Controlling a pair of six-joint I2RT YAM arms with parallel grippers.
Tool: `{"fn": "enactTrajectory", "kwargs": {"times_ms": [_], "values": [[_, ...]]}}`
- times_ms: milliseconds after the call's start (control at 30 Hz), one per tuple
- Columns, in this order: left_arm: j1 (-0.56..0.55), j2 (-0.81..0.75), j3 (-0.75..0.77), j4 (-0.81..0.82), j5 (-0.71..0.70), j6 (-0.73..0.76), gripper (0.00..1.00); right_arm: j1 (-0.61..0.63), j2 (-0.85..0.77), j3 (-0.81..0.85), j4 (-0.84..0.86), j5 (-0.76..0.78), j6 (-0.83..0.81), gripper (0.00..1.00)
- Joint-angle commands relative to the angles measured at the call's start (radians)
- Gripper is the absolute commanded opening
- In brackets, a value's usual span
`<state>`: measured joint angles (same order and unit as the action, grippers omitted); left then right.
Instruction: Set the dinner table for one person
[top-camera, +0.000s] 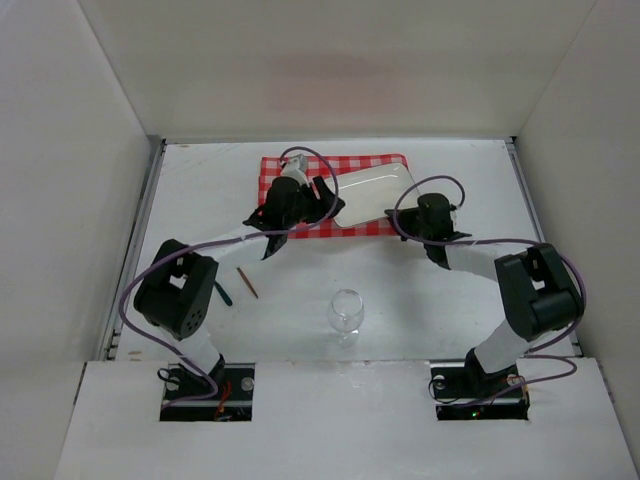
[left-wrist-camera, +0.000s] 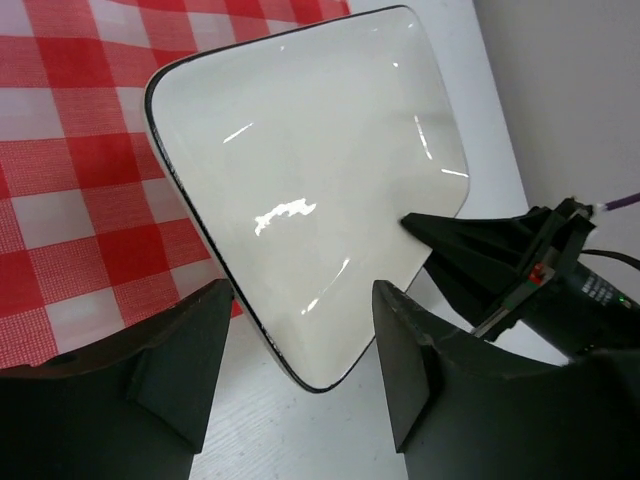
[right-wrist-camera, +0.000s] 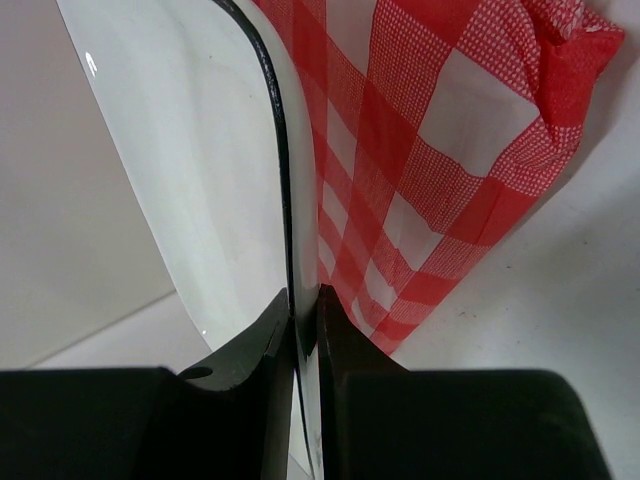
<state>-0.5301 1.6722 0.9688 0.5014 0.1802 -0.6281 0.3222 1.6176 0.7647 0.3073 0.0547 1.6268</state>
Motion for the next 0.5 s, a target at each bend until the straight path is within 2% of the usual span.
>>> {"fn": "enactTrajectory", "kwargs": {"times_ms": [0,167,367,467], "values": [[-0.009,0.004,0.056,-0.027,-0.071,0.047,0.55,0.007,-0.042,0.088,0.303,0.000,0.058,0.00],[-0.017,0.008,0.077,-0.084,-0.140,0.074,0.50,0.007,-0.051,0.073,0.311,-0.004,0.047,0.00],[-0.029,0.064,0.140,-0.109,-0.150,0.073,0.49,0.028,-0.044,0.074,0.329,-0.015,0.044,0.00],[-0.035,0.093,0.159,-0.106,-0.148,0.051,0.44,0.050,-0.030,0.079,0.346,-0.024,0.050,0.00]]}}
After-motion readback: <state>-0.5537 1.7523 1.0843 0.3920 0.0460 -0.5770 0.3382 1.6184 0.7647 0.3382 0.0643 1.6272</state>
